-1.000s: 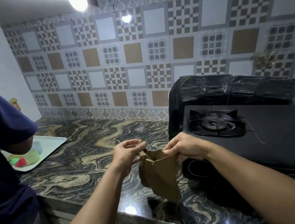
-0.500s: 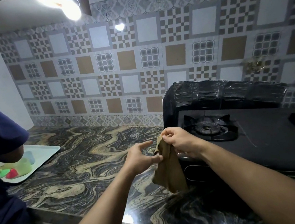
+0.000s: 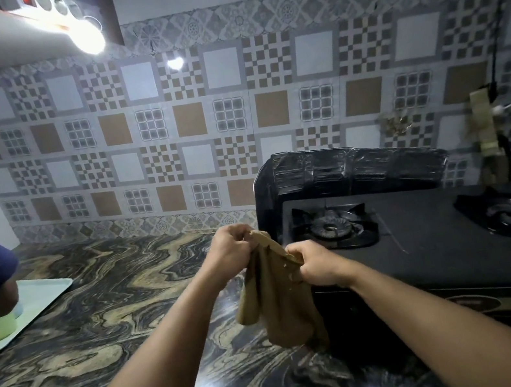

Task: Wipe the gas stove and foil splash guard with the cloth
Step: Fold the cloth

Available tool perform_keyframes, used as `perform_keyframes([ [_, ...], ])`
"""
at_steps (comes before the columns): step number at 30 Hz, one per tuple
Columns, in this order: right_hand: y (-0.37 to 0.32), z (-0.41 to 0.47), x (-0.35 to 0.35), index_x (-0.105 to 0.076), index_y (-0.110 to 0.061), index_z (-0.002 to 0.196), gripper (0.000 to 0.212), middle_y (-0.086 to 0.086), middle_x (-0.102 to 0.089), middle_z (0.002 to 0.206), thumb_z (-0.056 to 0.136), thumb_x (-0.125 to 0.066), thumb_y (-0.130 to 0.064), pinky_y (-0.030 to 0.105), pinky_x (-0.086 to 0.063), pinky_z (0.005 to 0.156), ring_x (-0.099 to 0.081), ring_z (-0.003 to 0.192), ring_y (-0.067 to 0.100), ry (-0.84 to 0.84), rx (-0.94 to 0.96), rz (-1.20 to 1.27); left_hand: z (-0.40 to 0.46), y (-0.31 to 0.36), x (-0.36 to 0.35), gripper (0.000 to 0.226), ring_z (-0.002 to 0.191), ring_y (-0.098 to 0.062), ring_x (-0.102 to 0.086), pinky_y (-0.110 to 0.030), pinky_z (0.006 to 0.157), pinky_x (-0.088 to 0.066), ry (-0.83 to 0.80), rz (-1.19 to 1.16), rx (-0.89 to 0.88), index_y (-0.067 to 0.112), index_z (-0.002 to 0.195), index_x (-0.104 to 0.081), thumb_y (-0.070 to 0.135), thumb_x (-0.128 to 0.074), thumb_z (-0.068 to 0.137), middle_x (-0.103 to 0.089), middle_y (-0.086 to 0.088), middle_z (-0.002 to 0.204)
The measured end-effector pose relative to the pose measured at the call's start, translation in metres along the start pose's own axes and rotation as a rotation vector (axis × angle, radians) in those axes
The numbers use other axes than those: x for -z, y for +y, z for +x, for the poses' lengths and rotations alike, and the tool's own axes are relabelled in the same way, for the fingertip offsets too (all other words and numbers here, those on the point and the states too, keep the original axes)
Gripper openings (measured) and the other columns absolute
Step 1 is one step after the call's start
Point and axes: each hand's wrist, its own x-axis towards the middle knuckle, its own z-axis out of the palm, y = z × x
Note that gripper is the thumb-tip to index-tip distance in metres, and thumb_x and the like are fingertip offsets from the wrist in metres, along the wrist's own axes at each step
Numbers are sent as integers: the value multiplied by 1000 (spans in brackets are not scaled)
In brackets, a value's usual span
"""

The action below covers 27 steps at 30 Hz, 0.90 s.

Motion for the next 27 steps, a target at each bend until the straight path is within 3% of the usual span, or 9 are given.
perform_keyframes([
  [3, 9, -8, 11, -66, -12, 81, 5, 0, -68, 80, 84, -68, -10, 31, -51, 68, -62, 76, 14, 91, -55, 101, 8, 21, -1, 32, 63, -12, -51, -24, 56, -39, 19, 15, -32, 16, 67, -58, -1, -48, 92, -57, 4, 62],
  [5, 5, -13, 27, -64, -8, 87, 14, 4, -66, 80, 86, -60, 5, 30, -50, 65, -59, 74, 17, 178, -89, 235, 14, 35, -5, 27, 69, -16, -48, -26, 56, -36, 10, 20, -36, 16, 71, -56, 0, -46, 91, -53, 0, 67],
  [9, -8, -16, 76, -59, -9, 97, 33, 6, -61, 89, 86, -41, 16, 20, -46, 63, -55, 79, 16, 333, -25, 182, 23, 62, -11, 21, 78, -14, -56, -23, 62, -45, -47, -74, -14, 9, 99, -70, 2, -56, 84, -66, -5, 89],
  [12, -13, -20, 117, -58, -13, 89, 35, 3, -57, 86, 83, -38, 17, 12, -45, 60, -52, 77, 12, 378, 33, 179, 34, 77, -17, 19, 85, -16, -65, -25, 68, -48, -136, -69, -20, 19, 99, -75, 29, -64, 87, -72, -3, 93],
  [15, -15, -28, 158, -60, -13, 84, 22, 7, -57, 82, 69, -55, 2, 24, -46, 63, -53, 75, 17, 245, -5, 337, 52, 90, -33, 37, 86, -16, -68, -25, 68, -47, -176, -55, 13, 20, 99, -75, 52, -65, 83, -73, -2, 92],
  [18, -13, -36, 198, -66, -8, 92, 24, 9, -63, 88, 73, -56, -18, 31, -46, 76, -58, 82, 18, 135, 12, 403, 76, 104, -62, 18, 80, -12, -64, -18, 61, -47, -158, 19, -25, 11, 89, -74, 29, -73, 84, -71, 2, 84],
  [20, -6, -38, 226, -69, -3, 95, 29, 10, -66, 91, 85, -53, -25, 32, -46, 83, -60, 88, 20, 211, 25, 403, 92, 114, -82, 10, 71, -9, -59, -15, 54, -44, -141, 72, -71, 9, 85, -71, 19, -73, 85, -66, 3, 77],
  [23, 6, -37, 270, -72, -11, 95, 10, 8, -69, 92, 88, -64, -13, 28, -47, 76, -62, 86, 18, 342, 20, 101, 118, 131, -114, 9, 61, -7, -55, -13, 45, -41, -123, 145, -124, 10, 75, -70, 15, -76, 81, -63, 2, 69],
  [27, 21, -33, 321, -67, -15, 100, 22, -5, -59, 71, 82, -72, -4, 14, -43, 60, -56, 60, -2, 432, 62, -271, 156, 155, -163, 19, 57, -10, -55, -19, 48, -45, -145, 191, -198, 11, 64, -60, 0, -72, 73, -60, 0, 63],
])
